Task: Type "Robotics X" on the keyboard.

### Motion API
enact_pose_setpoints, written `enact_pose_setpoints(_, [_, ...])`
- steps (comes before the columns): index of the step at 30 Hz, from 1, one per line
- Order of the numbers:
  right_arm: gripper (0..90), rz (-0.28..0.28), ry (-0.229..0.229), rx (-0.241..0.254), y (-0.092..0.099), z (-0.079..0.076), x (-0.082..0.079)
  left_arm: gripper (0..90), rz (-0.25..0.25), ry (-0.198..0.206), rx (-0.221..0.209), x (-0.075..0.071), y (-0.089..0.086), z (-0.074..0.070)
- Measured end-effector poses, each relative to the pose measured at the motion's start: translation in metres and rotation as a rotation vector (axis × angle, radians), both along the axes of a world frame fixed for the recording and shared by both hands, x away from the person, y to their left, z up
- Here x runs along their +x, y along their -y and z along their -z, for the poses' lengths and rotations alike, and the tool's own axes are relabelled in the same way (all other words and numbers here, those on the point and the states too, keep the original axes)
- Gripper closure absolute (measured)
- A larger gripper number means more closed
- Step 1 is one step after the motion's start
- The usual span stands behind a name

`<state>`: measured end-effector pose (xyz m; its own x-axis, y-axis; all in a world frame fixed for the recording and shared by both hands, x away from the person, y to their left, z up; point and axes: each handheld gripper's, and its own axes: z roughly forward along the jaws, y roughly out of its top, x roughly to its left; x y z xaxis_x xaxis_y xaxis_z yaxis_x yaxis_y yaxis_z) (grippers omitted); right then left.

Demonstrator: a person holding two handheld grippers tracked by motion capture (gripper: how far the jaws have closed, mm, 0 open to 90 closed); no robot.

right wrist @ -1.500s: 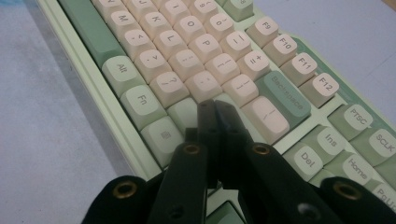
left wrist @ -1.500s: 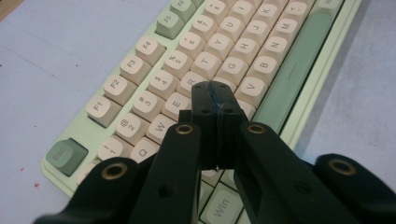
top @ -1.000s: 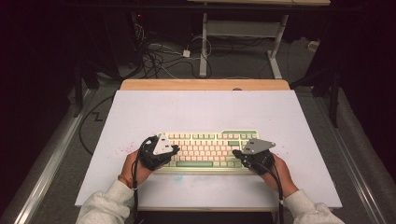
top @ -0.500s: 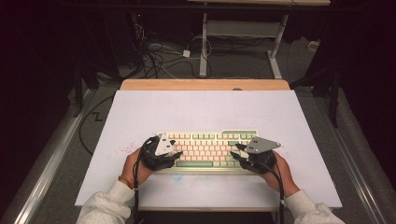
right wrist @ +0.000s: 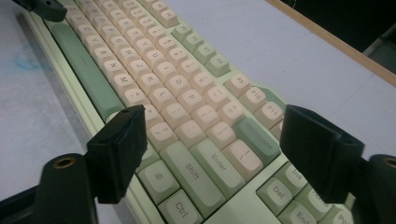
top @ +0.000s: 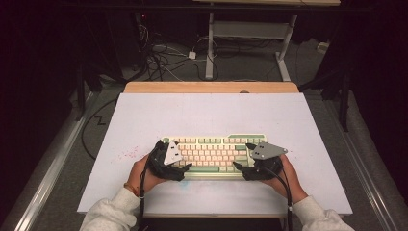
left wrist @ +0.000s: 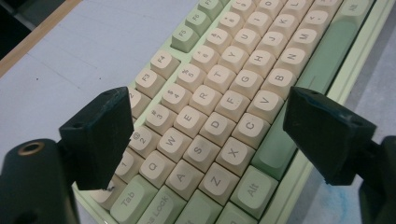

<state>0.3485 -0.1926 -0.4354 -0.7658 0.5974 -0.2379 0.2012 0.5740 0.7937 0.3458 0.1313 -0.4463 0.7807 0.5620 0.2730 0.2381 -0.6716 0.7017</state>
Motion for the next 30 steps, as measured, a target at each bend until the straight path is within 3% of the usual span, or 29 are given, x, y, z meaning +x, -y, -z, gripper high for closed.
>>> enact_pose_setpoints(5, [16.0,0.005,-0.005,0.0,-0.002,0.001,0.0,15.6,0.015,0.006,-0.008,-0.002,0.001,0.002])
enact_pose_setpoints(15, [16.0,0.008,-0.005,0.0,-0.004,0.001,0.002,15.7,0.013,0.029,-0.02,-0.002,-0.002,0.0])
enact_pose_setpoints(30, [16.5,0.028,0.057,-0.004,0.001,-0.008,0.0,15.6,0.016,0.073,-0.034,-0.003,-0.007,-0.009])
